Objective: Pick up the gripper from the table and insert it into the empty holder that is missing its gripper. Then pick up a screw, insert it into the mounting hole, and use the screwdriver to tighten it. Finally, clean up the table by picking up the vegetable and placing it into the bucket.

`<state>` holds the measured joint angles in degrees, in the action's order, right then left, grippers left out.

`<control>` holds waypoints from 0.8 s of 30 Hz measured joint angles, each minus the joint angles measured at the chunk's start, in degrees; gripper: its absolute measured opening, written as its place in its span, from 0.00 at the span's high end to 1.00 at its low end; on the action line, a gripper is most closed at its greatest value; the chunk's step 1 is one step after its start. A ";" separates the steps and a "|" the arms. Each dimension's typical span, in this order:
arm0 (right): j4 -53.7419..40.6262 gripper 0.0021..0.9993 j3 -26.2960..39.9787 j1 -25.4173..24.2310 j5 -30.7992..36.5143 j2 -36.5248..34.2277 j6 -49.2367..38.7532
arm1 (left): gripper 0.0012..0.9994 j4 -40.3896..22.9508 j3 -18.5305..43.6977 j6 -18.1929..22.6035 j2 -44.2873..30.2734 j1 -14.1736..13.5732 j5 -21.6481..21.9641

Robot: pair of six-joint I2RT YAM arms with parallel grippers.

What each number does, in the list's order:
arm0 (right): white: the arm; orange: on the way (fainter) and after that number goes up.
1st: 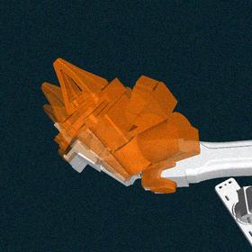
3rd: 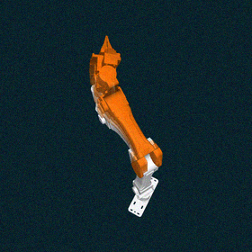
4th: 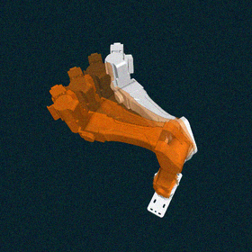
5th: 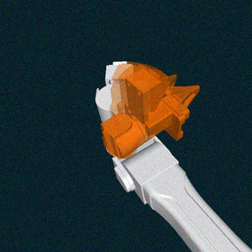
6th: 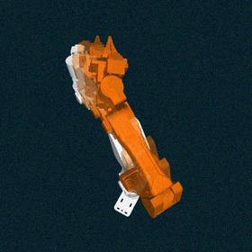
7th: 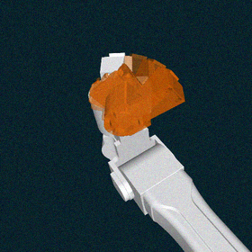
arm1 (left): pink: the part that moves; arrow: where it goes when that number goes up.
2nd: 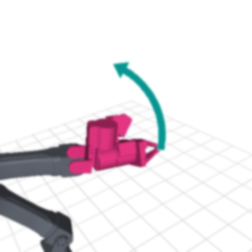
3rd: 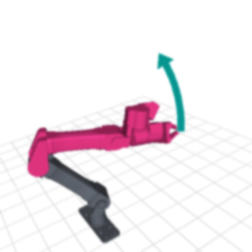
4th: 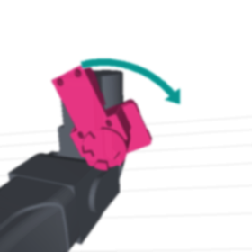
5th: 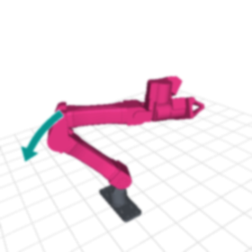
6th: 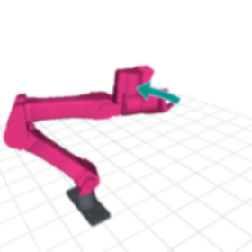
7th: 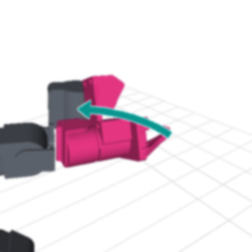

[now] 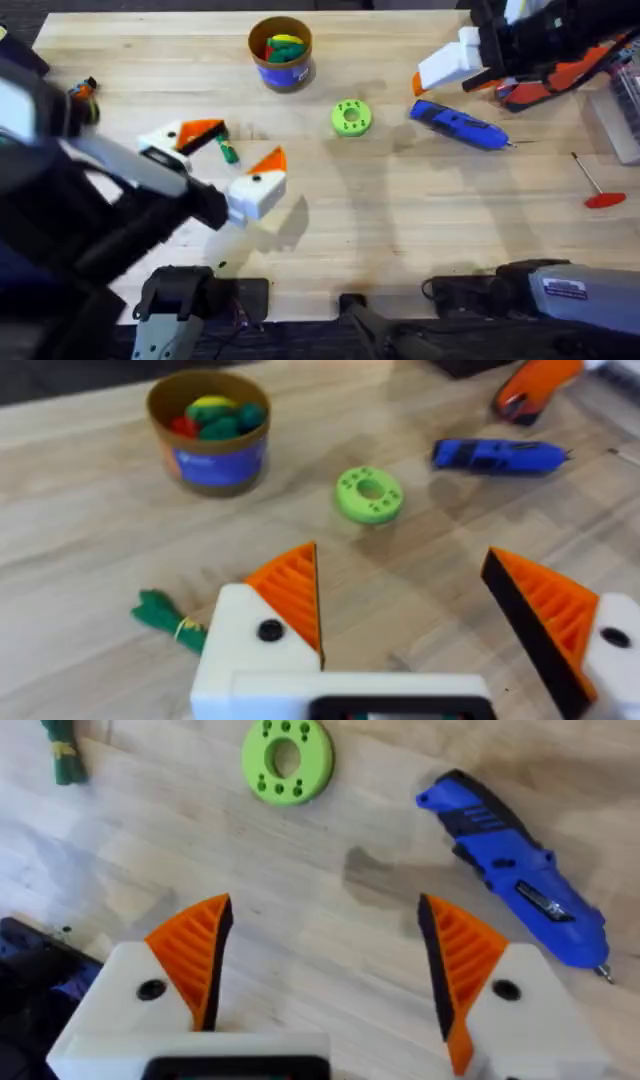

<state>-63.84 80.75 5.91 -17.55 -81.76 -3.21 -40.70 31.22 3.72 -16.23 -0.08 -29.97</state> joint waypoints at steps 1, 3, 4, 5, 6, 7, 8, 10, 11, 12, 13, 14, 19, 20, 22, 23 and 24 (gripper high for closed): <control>-0.22 0.01 0.00 -0.28 -0.33 0.00 -0.04 | 0.01 -1.17 1.48 0.16 -2.00 0.00 1.00; -0.62 0.01 0.00 -1.15 -1.61 0.00 -0.51 | 0.01 -4.35 4.99 0.40 -7.00 0.00 3.37; -0.79 0.01 0.00 -1.74 -2.52 0.00 -0.93 | 0.01 -5.69 6.39 0.42 -9.23 0.00 4.41; -0.91 0.01 0.00 -2.29 -3.29 0.02 -1.27 | 0.01 -7.10 7.71 0.44 -11.33 0.00 5.38; -0.99 0.01 0.00 -2.93 -4.05 0.07 -1.59 | 0.01 -8.46 9.19 0.49 -13.83 0.00 6.57; -0.98 0.01 -0.02 -3.59 -4.67 0.22 -1.80 | 0.01 -9.46 10.50 0.54 -16.09 0.00 7.68; -0.89 0.01 -0.27 -4.29 -5.13 0.61 -1.99 | 0.01 -10.08 11.65 0.57 -18.08 0.00 8.74; -0.91 0.01 -1.53 -5.77 -5.86 2.03 -2.35 | 0.01 -10.59 13.81 0.60 -21.64 0.00 10.42; -0.89 0.01 -2.60 -6.59 -6.11 3.18 -2.45 | 0.01 -10.63 14.90 0.60 -23.23 0.00 11.09; -0.91 0.01 -3.97 -7.53 -6.26 4.62 -2.59 | 0.01 -10.56 15.82 0.66 -24.62 0.00 11.88; -0.99 0.01 -5.18 -8.26 -6.34 5.89 -2.62 | 0.01 -10.51 16.72 0.82 -25.90 0.00 12.60; -1.00 0.01 -6.47 -9.07 -6.38 7.42 -2.75 | 0.01 -10.28 17.38 0.89 -26.82 0.00 13.37; -0.89 0.01 -11.75 -11.85 -6.55 15.89 -3.60 | 0.01 -7.48 18.54 1.30 -28.83 0.00 15.55; -0.84 0.01 -12.43 -12.03 -6.54 17.50 -4.03 | 0.01 -7.48 18.54 1.39 -28.82 0.00 16.27; -0.83 0.01 -13.49 -12.11 -6.49 21.74 -4.99 | 0.01 -7.84 18.66 -0.02 -29.32 0.00 20.16; -0.71 0.01 -13.49 -12.11 -6.48 22.17 -5.09 | 0.01 -8.55 19.07 -0.75 -29.93 0.00 21.26; -0.40 0.01 -13.51 -12.11 -6.41 22.40 -5.19 | 0.01 -9.43 19.77 -1.60 -30.98 0.00 22.49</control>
<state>-64.24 67.24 -6.20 -23.97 -59.35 -8.40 -50.13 50.99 2.12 -47.21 -0.08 -7.48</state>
